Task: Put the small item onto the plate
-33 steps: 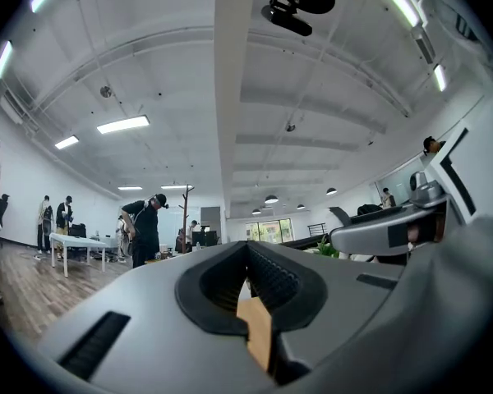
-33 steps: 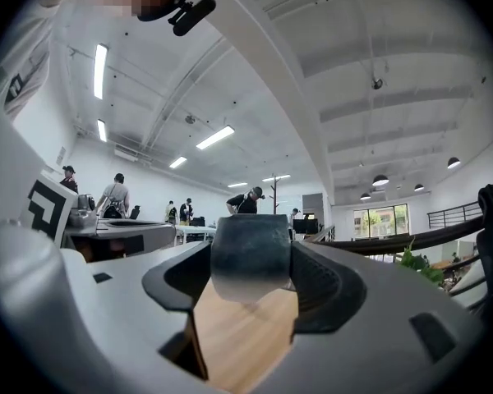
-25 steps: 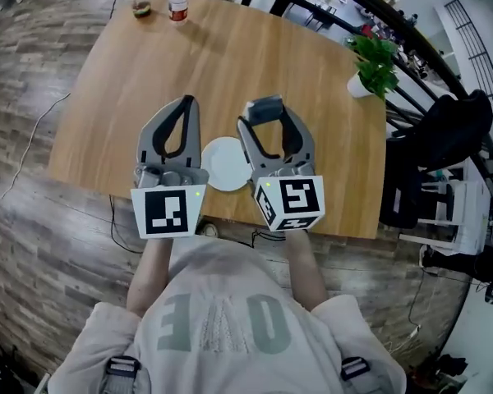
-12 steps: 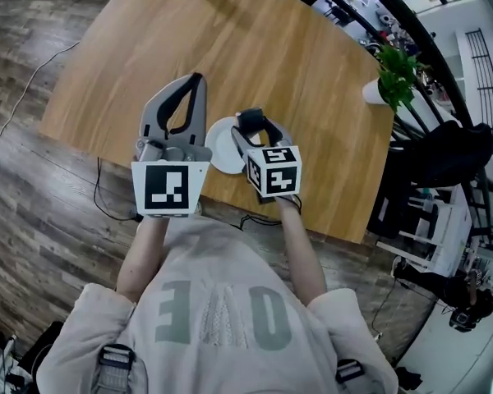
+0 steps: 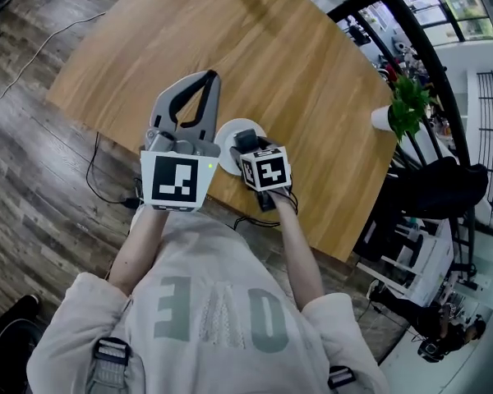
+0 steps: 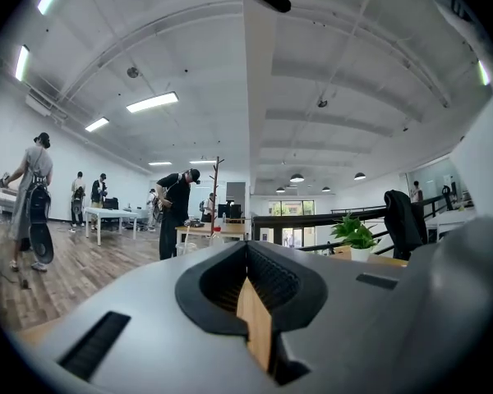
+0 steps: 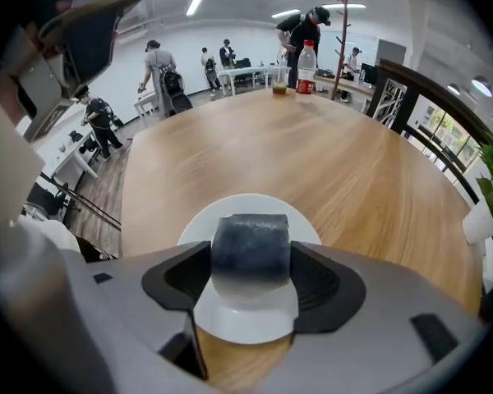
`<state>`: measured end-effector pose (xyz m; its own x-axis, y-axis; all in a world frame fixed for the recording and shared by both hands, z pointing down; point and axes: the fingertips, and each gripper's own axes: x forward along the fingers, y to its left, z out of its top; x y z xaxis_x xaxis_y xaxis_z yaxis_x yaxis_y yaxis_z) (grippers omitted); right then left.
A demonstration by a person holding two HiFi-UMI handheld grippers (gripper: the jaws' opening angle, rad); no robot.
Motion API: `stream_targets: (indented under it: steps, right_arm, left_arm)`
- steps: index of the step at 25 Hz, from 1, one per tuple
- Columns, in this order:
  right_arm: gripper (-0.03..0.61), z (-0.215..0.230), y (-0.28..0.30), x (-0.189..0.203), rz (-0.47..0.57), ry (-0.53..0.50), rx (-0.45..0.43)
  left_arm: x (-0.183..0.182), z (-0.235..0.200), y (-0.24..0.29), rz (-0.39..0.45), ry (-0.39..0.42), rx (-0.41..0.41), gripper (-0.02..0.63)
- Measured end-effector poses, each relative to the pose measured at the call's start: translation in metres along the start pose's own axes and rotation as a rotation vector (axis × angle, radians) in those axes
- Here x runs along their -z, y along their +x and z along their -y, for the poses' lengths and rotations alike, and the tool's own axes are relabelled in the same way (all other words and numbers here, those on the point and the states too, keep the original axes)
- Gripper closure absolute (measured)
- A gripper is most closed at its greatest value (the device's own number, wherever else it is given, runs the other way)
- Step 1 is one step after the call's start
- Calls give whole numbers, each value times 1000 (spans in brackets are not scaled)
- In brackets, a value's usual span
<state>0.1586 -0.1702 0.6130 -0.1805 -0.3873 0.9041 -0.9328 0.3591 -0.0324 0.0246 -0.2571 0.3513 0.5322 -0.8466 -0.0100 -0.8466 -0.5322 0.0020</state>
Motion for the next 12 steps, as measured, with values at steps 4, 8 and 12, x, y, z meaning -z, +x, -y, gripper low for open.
stream_targets:
  steps: [4, 8, 12]
  right_arm:
    - [268, 1, 7, 6, -42, -16, 12]
    - [273, 7, 10, 4, -29, 66, 21]
    - [273, 9, 8, 1, 9, 112, 50]
  left_arm:
    - [3, -10, -3, -14, -8, -26, 606]
    - [5, -14, -5, -18, -8, -32, 606]
    - [4, -13, -7, -18, -3, -24, 606]
